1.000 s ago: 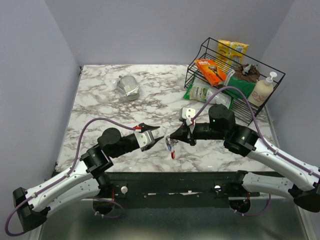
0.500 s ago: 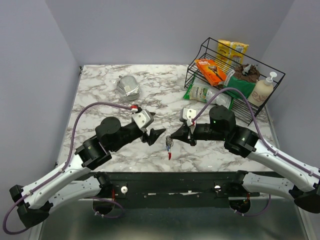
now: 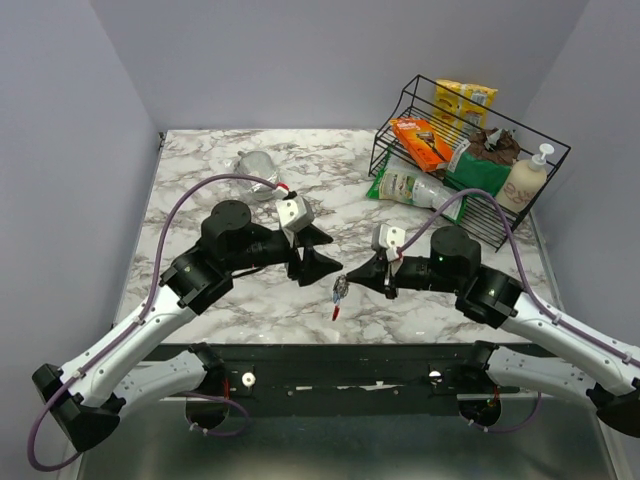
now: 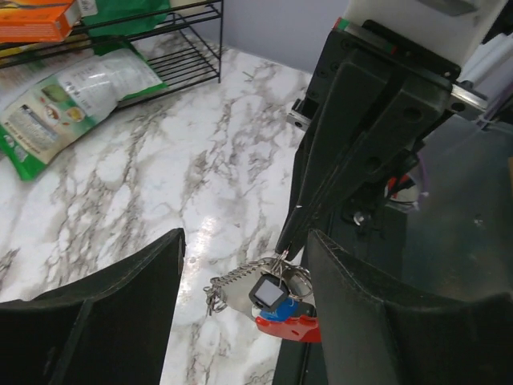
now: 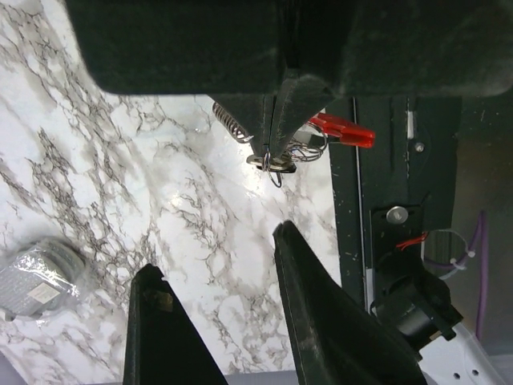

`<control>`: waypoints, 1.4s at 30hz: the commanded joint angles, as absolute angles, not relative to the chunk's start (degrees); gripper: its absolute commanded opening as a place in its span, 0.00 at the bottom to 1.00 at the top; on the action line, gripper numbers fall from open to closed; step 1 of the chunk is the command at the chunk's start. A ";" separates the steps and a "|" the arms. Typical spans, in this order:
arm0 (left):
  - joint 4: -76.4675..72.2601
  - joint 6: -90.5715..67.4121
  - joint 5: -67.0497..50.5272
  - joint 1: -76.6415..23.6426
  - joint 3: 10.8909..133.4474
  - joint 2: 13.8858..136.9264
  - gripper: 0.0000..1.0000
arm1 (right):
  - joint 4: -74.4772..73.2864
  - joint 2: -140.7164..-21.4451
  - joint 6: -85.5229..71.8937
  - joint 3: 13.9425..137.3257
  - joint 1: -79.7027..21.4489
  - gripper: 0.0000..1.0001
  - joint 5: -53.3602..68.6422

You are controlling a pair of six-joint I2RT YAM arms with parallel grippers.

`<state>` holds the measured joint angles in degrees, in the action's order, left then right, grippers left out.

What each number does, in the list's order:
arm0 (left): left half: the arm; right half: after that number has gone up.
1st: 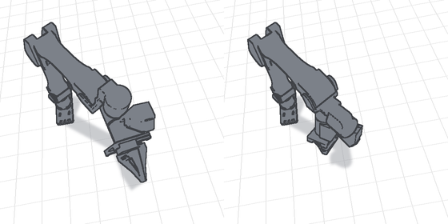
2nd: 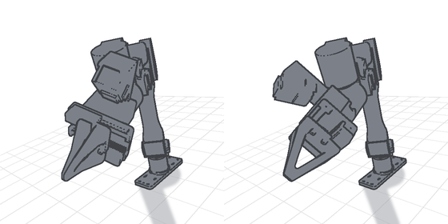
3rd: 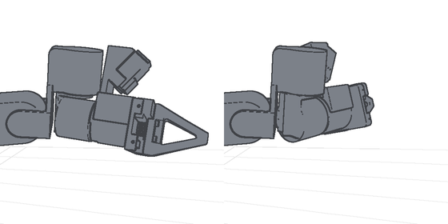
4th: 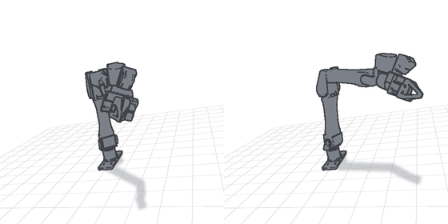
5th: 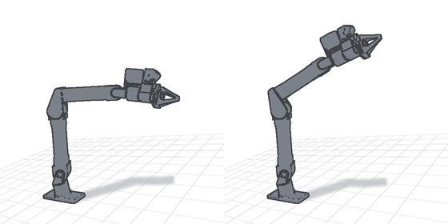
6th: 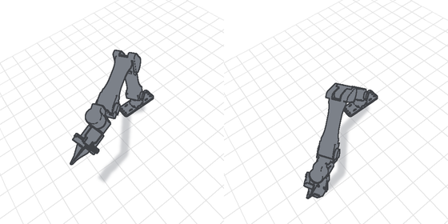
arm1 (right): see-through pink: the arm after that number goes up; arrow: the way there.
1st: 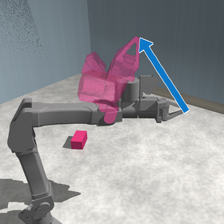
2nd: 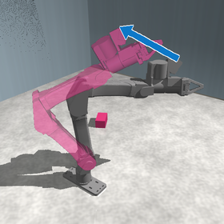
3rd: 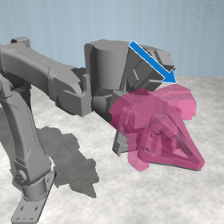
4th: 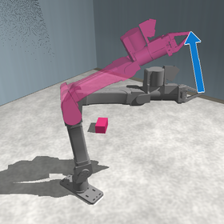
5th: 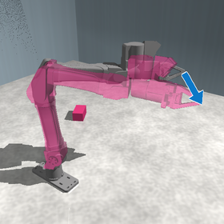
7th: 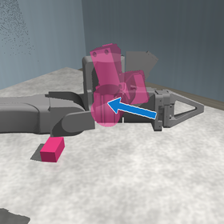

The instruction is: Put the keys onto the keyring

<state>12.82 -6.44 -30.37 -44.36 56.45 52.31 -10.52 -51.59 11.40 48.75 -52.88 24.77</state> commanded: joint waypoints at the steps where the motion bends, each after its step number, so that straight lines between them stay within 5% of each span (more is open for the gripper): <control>1: 8.62 -12.74 -44.90 -40.70 55.91 52.56 0.68 | -0.54 -47.90 7.39 45.18 -52.91 0.00 22.59; 18: 3.42 -14.95 -50.55 -39.73 53.17 53.26 0.59 | 4.75 -44.56 4.40 42.71 -52.91 0.00 23.38; 42: 10.19 -8.70 -45.88 -39.81 53.26 55.90 0.23 | 4.39 -45.09 4.57 43.77 -53.00 0.00 23.99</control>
